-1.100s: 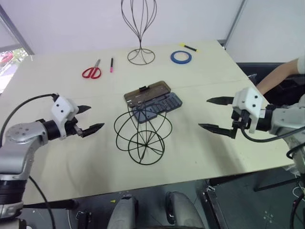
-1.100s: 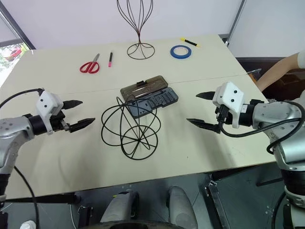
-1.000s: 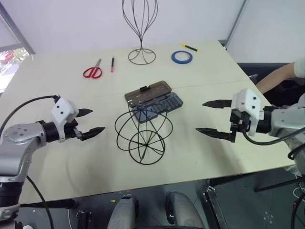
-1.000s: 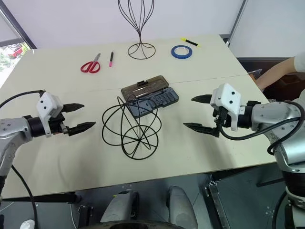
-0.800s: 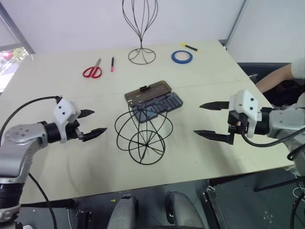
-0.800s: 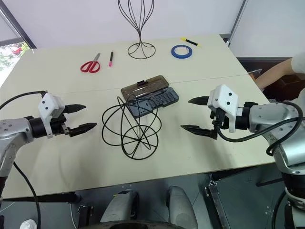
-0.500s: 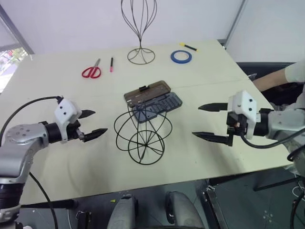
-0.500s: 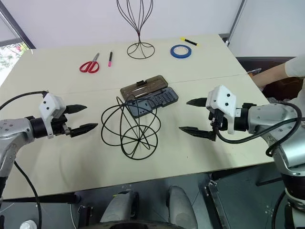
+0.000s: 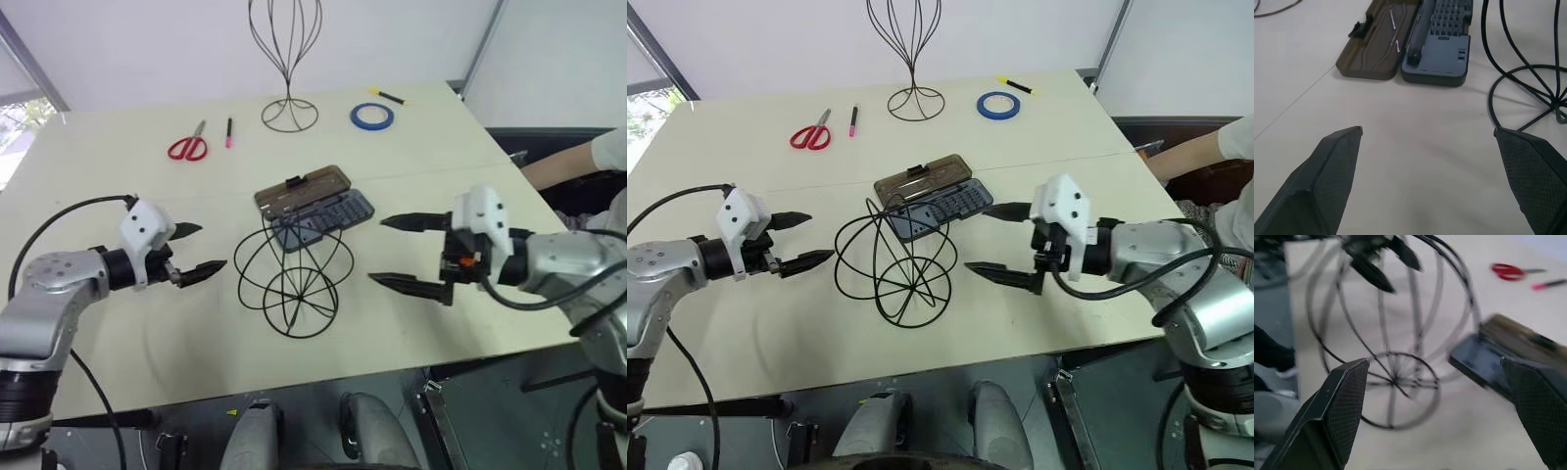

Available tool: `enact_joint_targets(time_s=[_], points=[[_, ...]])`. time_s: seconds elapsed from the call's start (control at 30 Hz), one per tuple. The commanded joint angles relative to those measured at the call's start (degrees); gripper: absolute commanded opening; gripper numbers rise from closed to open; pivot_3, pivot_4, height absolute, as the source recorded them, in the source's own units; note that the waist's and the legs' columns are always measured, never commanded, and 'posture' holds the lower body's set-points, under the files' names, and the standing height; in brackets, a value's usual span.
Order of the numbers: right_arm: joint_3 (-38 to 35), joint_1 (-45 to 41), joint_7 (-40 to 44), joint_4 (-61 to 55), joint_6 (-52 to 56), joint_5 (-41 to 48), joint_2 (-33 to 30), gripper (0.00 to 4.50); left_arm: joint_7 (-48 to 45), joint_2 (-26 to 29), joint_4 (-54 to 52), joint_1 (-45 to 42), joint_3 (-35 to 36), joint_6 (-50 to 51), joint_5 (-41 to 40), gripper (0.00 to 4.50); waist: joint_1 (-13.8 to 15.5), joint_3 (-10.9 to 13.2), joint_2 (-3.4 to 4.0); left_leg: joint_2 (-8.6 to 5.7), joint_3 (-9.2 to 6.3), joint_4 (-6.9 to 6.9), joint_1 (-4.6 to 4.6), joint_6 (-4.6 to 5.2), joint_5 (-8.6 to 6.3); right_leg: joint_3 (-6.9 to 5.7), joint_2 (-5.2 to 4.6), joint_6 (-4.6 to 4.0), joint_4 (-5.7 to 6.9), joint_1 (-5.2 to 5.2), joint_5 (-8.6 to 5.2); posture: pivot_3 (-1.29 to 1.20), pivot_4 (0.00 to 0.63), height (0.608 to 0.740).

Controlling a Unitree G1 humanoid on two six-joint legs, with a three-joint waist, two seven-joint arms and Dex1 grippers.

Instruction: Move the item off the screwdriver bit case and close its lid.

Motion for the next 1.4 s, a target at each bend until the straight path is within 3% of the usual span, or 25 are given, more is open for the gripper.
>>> enact_joint_targets(time_s=[0.03,0.13,0.4,0.5,0.7,0.9,1.07,1.23,1.4], points=[[2.62,-2.03,-3.17,-1.05,0.31,1.1,3.87,4.47,0.18,0.21,-0.93,-1.11,0.04,-0.74,0.53,4.5,0.03,0.0,0.0,0.0,0.0,0.0,0.0,0.0,0.0,0.0,-0.01,0.0,0.0,0.0,0.0,0.0,0.15,0.74],[5.6,-2.0,-5.05,0.78,-1.27,-1.36,7.43,4.47,0.88,-0.29,-0.29,-1.51,-0.24,-1.9,1.65,4.5,0.03,0.0,-0.01,0.0,0.0,0.0,0.0,0.0,0.0,0.0,0.0,0.0,0.0,0.0,0.0,0.0,0.15,0.74],[8.36,-1.59,-5.69,2.83,-4.34,-5.46,9.55,4.47,1.69,-0.58,-1.31,-0.77,0.25,-2.16,2.12,4.5,0.06,0.0,-0.01,-0.01,0.0,0.01,-0.01,0.0,0.0,-0.01,-0.02,0.01,0.0,0.0,0.01,0.0,0.15,0.74],[8.56,-1.3,-5.32,2.9,-4.71,-6.28,9.31,3.19,1.75,-0.66,-1.56,-0.48,0.35,-2.18,2.2,4.5,-0.04,0.01,0.0,-0.01,0.0,0.0,-0.01,0.0,0.0,-0.01,-0.01,0.03,0.01,-0.01,0.02,0.0,0.15,0.74],[8.15,-0.67,-4.26,3.48,-5.58,-7.41,8.27,0.05,1.94,-1.07,-0.87,-1.51,-0.54,-2.73,3.06,4.5,0.02,0.01,-0.01,-0.01,0.0,0.02,-0.02,0.0,0.0,-0.01,-0.02,0.04,0.01,-0.02,0.03,0.0,0.15,0.74],[8.52,-0.09,-4.35,2.64,-5.68,-7.74,8.49,0.05,1.96,-1.29,-0.37,-2.23,-1.05,-3.17,3.63,4.5,0.04,0.0,-0.01,-0.01,0.0,0.02,-0.01,0.0,0.0,0.0,-0.02,0.05,0.01,-0.02,0.03,0.0,0.15,0.74],[4.6,-0.02,-2.87,-0.74,-2.02,-3.76,4.56,0.05,1.82,-1.36,0.42,-2.49,-1.33,-3.68,4.17,4.5,0.11,0.01,0.0,-0.01,0.0,0.01,-0.02,0.0,0.0,0.0,-0.02,0.1,0.01,-0.02,0.06,0.0,0.15,0.74],[-2.65,-6.22,-2.27,0.38,1.39,2.15,0.15,0.05,1.56,-1.79,1.95,-3.37,-2.4,-4.82,4.93,4.5,0.1,0.05,0.01,-0.01,0.01,0.03,-0.03,0.0,0.0,-0.01,-0.03,0.0,0.01,-0.02,0.01,0.0,0.15,0.74],[-7.65,-15.21,-4.45,7.7,0.74,2.68,-0.49,0.05,1.19,-2.78,3.39,-4.49,-3.72,-6.17,6.12,4.5,-0.02,0.06,0.02,0.0,0.01,0.01,-0.02,0.0,0.0,-0.01,0.01,0.07,0.01,-0.02,0.05,0.0,0.15,0.74]])
